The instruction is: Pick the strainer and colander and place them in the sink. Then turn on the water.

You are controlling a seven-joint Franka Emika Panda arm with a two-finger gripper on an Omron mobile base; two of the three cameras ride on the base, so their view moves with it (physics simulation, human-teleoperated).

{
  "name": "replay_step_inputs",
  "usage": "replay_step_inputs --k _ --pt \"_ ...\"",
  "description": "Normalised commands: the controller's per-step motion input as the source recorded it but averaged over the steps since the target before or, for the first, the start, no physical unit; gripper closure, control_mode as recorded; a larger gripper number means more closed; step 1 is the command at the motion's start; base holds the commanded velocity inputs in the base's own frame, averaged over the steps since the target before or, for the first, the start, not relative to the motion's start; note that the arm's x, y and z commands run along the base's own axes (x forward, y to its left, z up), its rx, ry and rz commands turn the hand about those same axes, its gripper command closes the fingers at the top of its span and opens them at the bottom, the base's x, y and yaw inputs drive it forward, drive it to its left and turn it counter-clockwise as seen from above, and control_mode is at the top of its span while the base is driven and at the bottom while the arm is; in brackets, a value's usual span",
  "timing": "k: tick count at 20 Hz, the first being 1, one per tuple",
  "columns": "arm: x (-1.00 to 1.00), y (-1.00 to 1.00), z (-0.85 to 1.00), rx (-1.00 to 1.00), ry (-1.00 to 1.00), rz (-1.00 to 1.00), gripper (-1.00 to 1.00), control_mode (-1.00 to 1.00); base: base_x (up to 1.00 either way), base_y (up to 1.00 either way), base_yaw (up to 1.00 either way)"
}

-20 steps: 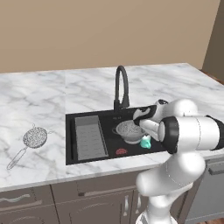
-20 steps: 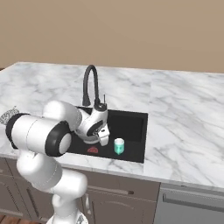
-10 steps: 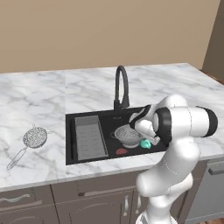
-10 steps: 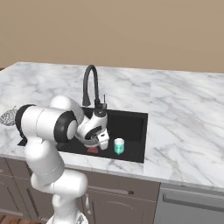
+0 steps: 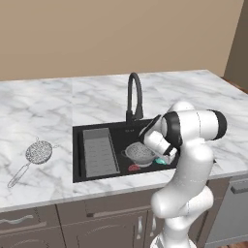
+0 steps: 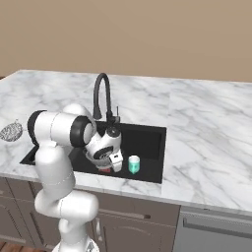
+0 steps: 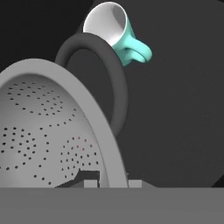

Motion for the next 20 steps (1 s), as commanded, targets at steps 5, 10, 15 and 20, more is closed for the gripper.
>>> replay_step_inputs --k 5,10,15,20 --pt "0.24 0.03 -0.24 0.00 0.00 0.00 1.00 -1.00 0.00 0.00 0.00" --pt "0.24 0.01 -0.24 0.00 0.00 0.00 1.00 -1.00 0.00 0.00 0.00" --pt "0.27 0.01 -0.20 0.00 0.00 0.00 1.00 -1.00 0.00 0.00 0.00" --pt "0.26 0.02 -0.21 0.00 0.00 0.00 1.00 -1.00 0.00 0.00 0.00"
